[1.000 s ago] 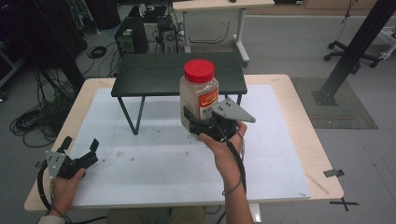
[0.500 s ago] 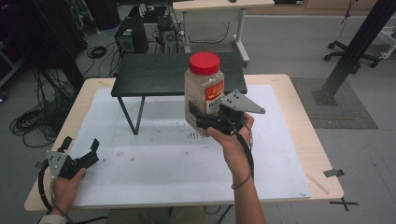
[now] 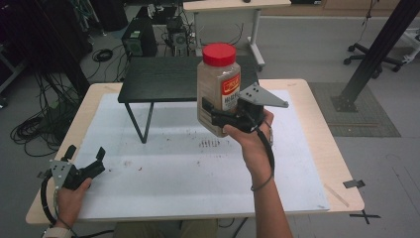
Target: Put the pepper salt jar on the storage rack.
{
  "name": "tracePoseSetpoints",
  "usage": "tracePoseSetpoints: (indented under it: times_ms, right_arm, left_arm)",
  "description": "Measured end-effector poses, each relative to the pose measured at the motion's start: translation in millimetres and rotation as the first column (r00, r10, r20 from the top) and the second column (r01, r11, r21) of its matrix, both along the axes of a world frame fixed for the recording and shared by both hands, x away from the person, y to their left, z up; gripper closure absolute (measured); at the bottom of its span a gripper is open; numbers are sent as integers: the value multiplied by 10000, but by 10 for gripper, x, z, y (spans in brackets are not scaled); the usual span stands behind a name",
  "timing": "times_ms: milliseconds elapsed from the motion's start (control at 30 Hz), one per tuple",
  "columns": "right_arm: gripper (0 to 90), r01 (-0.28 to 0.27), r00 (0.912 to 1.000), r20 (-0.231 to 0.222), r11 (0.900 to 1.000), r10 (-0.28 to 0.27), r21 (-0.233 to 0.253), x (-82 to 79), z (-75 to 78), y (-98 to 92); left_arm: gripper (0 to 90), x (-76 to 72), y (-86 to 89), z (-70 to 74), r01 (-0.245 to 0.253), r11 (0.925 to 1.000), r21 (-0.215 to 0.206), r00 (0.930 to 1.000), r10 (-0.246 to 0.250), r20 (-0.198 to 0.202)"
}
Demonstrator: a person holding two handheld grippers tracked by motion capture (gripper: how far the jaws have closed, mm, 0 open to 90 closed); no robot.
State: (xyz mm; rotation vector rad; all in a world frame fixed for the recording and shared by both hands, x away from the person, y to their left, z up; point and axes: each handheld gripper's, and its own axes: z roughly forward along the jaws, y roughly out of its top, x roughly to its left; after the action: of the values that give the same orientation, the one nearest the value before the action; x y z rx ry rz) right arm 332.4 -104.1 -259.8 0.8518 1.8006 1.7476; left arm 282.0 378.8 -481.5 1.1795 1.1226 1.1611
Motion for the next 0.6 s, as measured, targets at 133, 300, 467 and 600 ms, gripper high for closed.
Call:
tracePoseSetpoints:
  times_ms: [133,300,467,600]
  right_arm:
    - [250,-146,9999,-2,9998,146,133,44,64,-26]
    - [250,-343,9994,-4,9990,343,287,97,132,-67]
    - [250,-496,9988,1,9984,496,267,169,197,-94]
    - [250,-625,9980,2,9974,626,359,241,248,-99]
  left_arm:
    - [13,2,-2,0,-1,10000,19,10000,1,-15]
    - [13,3,-6,1,-14,10000,58,10000,15,-27]
    - [12,5,-7,1,-52,10000,55,10000,52,-51]
    - [12,7,-9,2,-112,9999,76,9999,113,-75]
